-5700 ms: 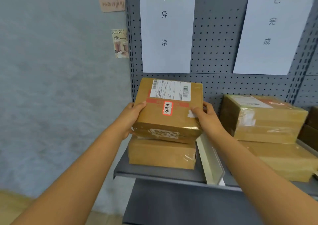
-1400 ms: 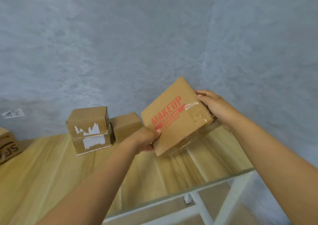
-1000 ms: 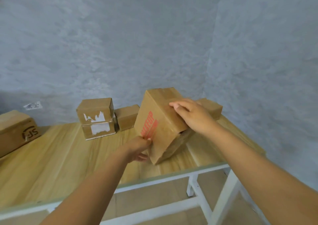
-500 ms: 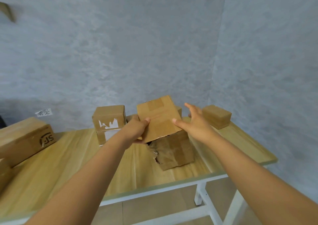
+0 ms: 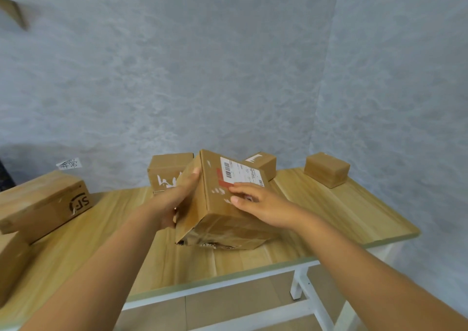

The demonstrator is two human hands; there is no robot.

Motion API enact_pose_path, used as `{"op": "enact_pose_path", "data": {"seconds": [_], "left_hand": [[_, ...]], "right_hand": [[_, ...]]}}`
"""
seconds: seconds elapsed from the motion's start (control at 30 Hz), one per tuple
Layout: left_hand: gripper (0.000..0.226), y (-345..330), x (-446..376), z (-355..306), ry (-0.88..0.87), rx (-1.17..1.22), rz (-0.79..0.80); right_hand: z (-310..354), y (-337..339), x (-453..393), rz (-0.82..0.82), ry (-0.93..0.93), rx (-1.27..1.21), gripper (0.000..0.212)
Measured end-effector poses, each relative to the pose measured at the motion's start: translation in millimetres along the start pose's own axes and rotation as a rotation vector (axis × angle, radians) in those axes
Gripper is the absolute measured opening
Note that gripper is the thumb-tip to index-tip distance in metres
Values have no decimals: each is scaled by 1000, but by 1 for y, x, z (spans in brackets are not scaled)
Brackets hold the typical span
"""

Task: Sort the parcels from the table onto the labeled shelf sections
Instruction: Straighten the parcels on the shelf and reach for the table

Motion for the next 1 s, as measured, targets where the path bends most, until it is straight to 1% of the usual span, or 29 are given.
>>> {"op": "enact_pose_path", "data": {"seconds": [0.07,0.13,0.17,0.2,0.23,0.27,0.3,0.33,0.37,0.4,0.43,0.5,0.6,0.7,0.8,0.9,1.0], "left_hand": [[113,1,1,1,-37,-103,35],[122,3,-3,3,-64,-113,42],[120,4,-5,4,-75,-110,49],[114,6,-6,5,-87,-108,64],[108,7,-7,7,-102,-109,85],[101,8,-8,11,-121,-110,101],[95,10,-9,14,-139,-105,110],[88,11,-10,17,-148,-96,114],[83,11,-10,21,-150,-87,118],[78,10,-11,23,-153,-80,121],[76,10,-12,26,-162,-73,121],[70,11,-13,27,-193,-33,112],[63,11,-10,20,-235,79,115],[62,6,-7,8,-298,175,153],[56,-4,-5,-2,-343,240,177],[53,-16,-3,-13,-351,239,162],[51,-26,-1,-23,-351,239,133]], "right_hand": [[-4,-1,2,34,3,2,44],[-7,-1,2,20,-34,-113,40],[-9,-1,1,-29,-60,-164,40],[-14,0,0,-126,-88,-148,43],[-21,2,-2,-245,-138,-48,47],[-28,4,-1,-333,-211,30,50],[-37,4,0,-371,-317,10,53],[-45,3,2,-362,-436,-120,55],[-52,-1,4,-316,-535,-286,55],[-58,-4,6,-274,-584,-415,51],[-62,-6,7,-265,-583,-474,48],[-65,-5,5,-320,-537,-529,43],[-55,9,2,-433,-463,-591,46],[-40,29,2,-475,-369,-651,43],[-29,46,5,-508,-281,-668,39],[-22,60,9,-570,-216,-637,35],[-20,70,15,-612,-169,-590,46]]}}
Point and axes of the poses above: each hand's wrist, its own x-axis away from the middle knuckle, its own y-axis out of the back of the hand, z = x × y, the point moved 1 cm from there along -x, towards the middle knuckle, and after that the axes turned 4 degrees about -z, right-handed, at the moved point
